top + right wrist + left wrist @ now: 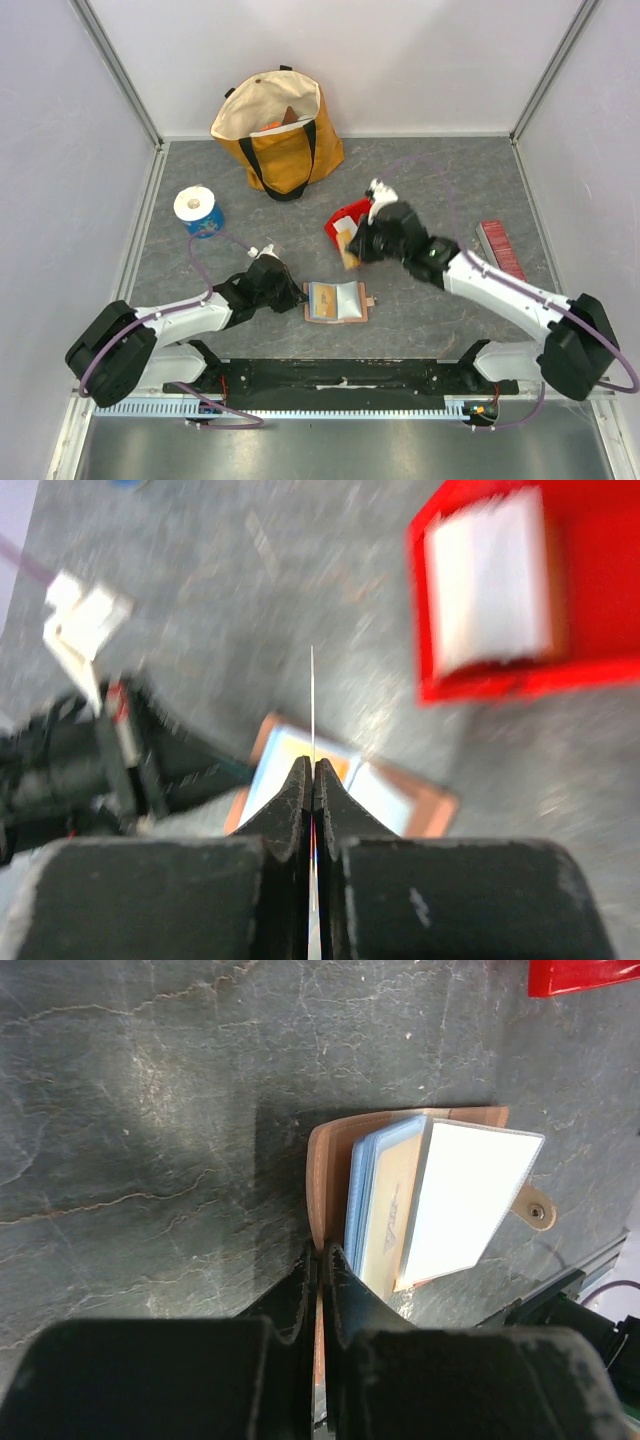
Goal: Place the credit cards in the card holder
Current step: Insert the credit card into the card holder.
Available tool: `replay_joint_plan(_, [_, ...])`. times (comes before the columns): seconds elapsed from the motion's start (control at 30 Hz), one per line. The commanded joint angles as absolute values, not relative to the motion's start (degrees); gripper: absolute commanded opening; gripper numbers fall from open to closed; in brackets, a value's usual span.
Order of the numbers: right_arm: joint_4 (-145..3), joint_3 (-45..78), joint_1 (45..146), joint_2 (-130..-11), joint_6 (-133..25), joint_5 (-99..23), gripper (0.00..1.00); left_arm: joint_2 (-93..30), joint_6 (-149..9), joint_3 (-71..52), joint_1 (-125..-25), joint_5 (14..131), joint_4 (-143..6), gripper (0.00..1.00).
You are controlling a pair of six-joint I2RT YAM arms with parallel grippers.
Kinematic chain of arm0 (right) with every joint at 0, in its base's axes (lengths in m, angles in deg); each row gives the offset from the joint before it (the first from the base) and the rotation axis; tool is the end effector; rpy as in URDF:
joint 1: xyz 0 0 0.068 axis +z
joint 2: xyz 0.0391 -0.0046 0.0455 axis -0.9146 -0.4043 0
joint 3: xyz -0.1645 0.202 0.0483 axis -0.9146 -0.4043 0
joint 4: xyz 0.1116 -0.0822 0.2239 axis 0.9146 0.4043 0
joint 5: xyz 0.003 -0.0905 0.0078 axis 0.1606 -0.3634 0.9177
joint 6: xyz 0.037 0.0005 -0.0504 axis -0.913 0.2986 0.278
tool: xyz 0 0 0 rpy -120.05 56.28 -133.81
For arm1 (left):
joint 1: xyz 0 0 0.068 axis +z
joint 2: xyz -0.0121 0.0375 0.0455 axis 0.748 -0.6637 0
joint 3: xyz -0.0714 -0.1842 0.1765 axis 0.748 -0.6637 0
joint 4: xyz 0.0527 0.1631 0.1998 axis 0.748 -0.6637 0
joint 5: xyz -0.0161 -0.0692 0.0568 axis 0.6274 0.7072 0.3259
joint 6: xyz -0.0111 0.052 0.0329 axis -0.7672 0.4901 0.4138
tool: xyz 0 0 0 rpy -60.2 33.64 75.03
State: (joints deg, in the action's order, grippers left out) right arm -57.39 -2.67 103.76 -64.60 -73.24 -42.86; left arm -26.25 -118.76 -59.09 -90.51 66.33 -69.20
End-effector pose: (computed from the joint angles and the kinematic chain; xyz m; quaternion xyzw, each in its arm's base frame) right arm 0.2445 0.1914 0.2701 -0.0999 0.8742 0.2681 0.3924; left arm 0.1688 -0.1550 0.1267 -0.1390 0.9150 -0.3064 0.2227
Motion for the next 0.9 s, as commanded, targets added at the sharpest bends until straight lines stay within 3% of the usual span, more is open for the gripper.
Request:
replay_joint_plan(0.0, [-69.98,-13.07,113.76,-59.18,-91.82,-54.08,0.00,-23.62,-118.48,-59.83,-90.43,68.53,-67.05,0.02])
replay_joint_plan(0.1, [-71.06,-13.71,120.45,-60.39,-94.48,-63.39,0.00,-21.95,-119.79,-60.53,-90.43,69.14,-67.05,0.02])
replay_joint_plan(0.27, [-73.86,-13.61,125.56,-65.14,-97.03,-68.43,0.00,-19.84,-121.11,-61.06,-90.61,69.23,-66.96,0.02])
replay_joint_plan(0.87, [-75.01,-8.96,129.61,-76.48,-97.83,-68.96,0.00,-19.40,-122.43,-61.50,-90.96,69.50,-65.47,0.02])
